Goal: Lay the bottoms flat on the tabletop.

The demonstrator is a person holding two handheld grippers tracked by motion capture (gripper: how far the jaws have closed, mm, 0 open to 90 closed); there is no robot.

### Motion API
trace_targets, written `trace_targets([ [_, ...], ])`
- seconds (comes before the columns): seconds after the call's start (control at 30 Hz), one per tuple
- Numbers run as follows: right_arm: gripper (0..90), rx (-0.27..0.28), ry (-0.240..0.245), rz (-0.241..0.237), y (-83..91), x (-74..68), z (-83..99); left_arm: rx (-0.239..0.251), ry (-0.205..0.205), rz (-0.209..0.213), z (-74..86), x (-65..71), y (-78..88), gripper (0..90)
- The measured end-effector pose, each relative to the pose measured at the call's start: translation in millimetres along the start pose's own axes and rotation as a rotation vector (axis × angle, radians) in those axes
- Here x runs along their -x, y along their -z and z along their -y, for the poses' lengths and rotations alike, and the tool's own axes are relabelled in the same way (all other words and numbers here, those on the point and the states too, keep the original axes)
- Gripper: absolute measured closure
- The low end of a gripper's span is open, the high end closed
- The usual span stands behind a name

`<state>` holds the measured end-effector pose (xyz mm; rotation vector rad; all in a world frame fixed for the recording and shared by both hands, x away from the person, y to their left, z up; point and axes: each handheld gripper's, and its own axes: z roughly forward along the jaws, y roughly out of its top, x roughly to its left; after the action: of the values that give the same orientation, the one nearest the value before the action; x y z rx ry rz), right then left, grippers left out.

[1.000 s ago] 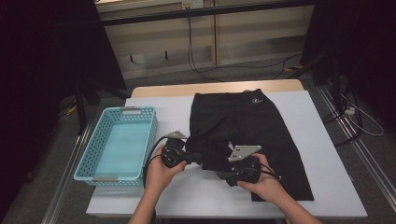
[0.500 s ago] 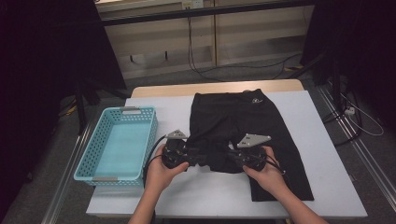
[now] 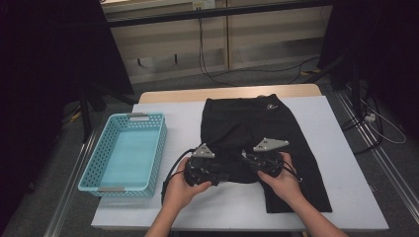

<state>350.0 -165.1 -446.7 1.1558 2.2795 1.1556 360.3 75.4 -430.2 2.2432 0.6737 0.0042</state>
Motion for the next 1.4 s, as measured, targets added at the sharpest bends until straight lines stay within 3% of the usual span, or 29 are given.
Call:
trace_targets([
  [0.13,76.5,0.007,0.014,-0.017,4.6,-2.2,-1.3,-0.049,-0.010,-0.028,6.9,-4.4,-10.7,63.4],
  [0.27,73.3,0.012,0.025,-0.037,13.3,-4.4,-1.3,-0.069,0.027,-0.017,8.8,-9.7,-10.1,82.2],
  [0.33,73.0,0.018,0.034,-0.049,18.1,-4.9,-0.9,-0.075,0.036,-0.014,8.5,-10.5,-9.8,86.7],
  [0.4,72.9,0.019,0.037,-0.060,21.7,-5.5,0.0,-0.074,0.043,-0.015,6.9,-11.1,-8.1,87.2],
  [0.53,71.5,-0.007,0.061,-0.089,23.1,-10.0,3.8,-0.008,0.096,0.039,0.0,-14.2,9.4,87.2],
  [0.6,67.8,-0.021,0.087,-0.106,21.6,-14.7,6.0,0.018,0.103,0.049,-3.1,-15.3,20.3,87.2],
  [0.73,60.3,-0.058,0.117,-0.087,13.8,-18.9,9.6,0.066,0.131,0.048,-3.7,-21.8,35.7,87.0],
  [0.87,59.8,-0.079,0.139,-0.114,9.9,-24.9,11.2,0.067,0.146,0.039,-0.3,-27.7,39.9,87.0],
  [1.0,58.0,-0.050,0.153,-0.119,12.4,-34.2,6.9,0.068,0.156,0.035,1.3,-30.5,40.7,87.0],
  [1.1,57.0,-0.048,0.169,-0.161,11.6,-41.6,4.9,0.068,0.158,0.032,1.4,-31.0,40.8,87.1],
  [1.17,55.3,-0.074,0.180,-0.195,8.1,-47.3,6.6,0.067,0.160,0.028,1.5,-31.7,41.8,87.0],
  [1.23,54.9,-0.104,0.204,-0.187,3.4,-51.5,9.1,0.071,0.164,0.030,1.7,-33.2,44.3,87.1],
  [1.3,57.6,-0.129,0.214,-0.164,-0.5,-51.7,12.0,0.082,0.172,0.021,1.8,-34.5,47.7,87.1],
  [1.4,74.4,-0.119,0.194,-0.189,0.7,-48.0,13.4,0.090,0.175,0.021,1.3,-35.9,50.8,87.1],
])
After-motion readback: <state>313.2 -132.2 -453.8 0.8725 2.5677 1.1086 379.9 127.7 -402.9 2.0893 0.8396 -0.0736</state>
